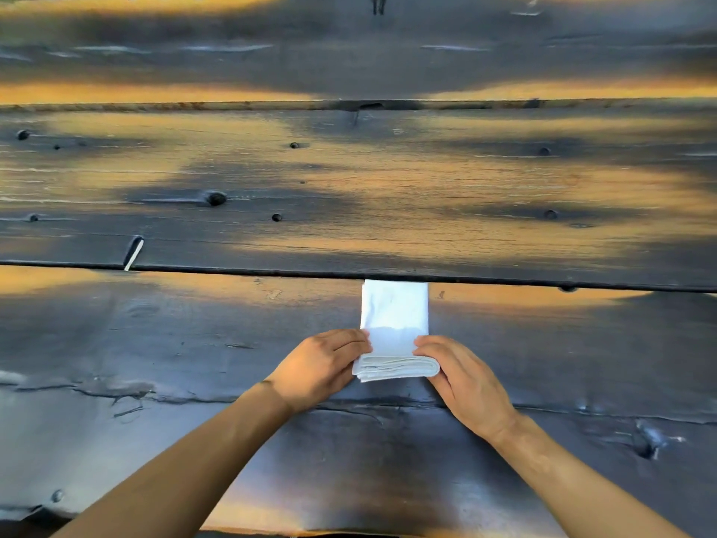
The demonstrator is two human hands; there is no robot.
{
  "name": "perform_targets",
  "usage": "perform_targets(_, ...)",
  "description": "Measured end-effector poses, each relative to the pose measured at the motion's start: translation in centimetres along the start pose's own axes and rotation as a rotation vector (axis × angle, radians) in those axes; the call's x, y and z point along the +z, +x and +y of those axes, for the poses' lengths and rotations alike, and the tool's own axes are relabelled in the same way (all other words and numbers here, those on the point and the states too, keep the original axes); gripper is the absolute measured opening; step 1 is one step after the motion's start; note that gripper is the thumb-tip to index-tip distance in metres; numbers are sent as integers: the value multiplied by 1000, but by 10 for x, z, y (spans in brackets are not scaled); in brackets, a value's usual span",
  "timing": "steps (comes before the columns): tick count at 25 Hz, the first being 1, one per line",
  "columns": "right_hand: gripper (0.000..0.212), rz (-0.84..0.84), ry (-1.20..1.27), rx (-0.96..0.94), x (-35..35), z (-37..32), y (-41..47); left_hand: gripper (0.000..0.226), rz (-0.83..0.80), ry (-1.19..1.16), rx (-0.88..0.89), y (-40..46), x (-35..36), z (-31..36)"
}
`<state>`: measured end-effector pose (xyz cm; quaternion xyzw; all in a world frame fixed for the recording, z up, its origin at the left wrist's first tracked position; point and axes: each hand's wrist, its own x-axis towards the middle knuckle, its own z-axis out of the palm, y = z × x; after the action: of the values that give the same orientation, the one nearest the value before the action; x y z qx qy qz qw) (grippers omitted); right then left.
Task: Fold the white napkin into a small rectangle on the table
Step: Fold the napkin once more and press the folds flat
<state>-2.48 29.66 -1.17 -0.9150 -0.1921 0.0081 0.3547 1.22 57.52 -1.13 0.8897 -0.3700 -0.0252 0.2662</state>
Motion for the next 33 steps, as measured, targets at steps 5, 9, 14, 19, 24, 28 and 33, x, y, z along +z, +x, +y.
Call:
perform_targets(5, 27, -32, 54, 283, -12, -10, 23, 13, 82, -298, -491, 19, -12, 27)
perform_targets(9, 34, -60, 109, 464, -17, -10, 55, 29, 190, -464, -841, 42, -14, 36)
perform_targets(14, 29, -57, 51, 622, -10, -9, 82, 33, 169, -345, -1028, 69, -10, 33)
perform_targets(19, 34, -84, -11, 768, -8, -11, 104, 33, 173, -304, -1187, 88, -6, 30)
perform_targets(24, 28, 43, -109, 768, -2, -22, 100, 29, 173, -310, -1209, 91, -3, 29)
perform_targets(28, 33, 71, -28, 775, 5, -20, 95, 21, 209, -261, -1174, 83, 2, 27)
perform_targets(33, 40, 241, -201, 625, 6, -30, 96, 31, 321, -243, -1105, 66, -5, 22)
